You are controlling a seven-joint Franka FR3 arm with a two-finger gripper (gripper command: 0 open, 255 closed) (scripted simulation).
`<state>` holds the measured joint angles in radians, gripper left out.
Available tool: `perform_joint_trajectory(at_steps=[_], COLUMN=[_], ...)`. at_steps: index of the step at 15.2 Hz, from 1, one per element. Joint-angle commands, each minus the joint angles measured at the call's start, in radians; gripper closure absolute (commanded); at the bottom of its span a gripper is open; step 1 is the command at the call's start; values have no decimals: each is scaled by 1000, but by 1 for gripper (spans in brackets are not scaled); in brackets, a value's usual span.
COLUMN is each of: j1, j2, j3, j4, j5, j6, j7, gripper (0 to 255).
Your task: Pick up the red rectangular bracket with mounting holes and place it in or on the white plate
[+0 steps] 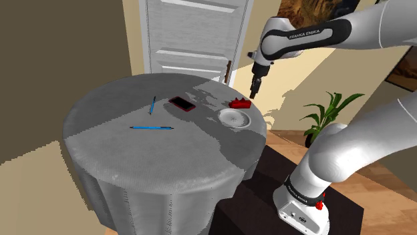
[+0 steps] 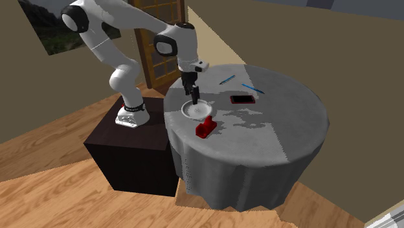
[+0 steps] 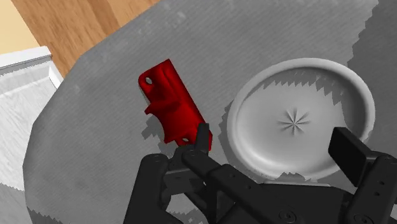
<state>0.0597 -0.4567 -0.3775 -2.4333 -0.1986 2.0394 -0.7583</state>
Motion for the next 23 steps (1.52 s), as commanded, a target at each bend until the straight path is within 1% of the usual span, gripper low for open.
perform_joint_trajectory(at_steps=[1, 5, 9, 17, 23], j1=[21, 62, 87, 80, 80], j2=[80, 248, 432, 520, 520], j3=[-44, -120, -167, -165, -164], j4=[28, 94, 184, 156, 156], j5=[8, 63, 169, 231, 231], j6=[54, 150, 224, 327, 327], j7=[-99, -302, -524, -578, -578], gripper=[0, 0, 0, 0, 0])
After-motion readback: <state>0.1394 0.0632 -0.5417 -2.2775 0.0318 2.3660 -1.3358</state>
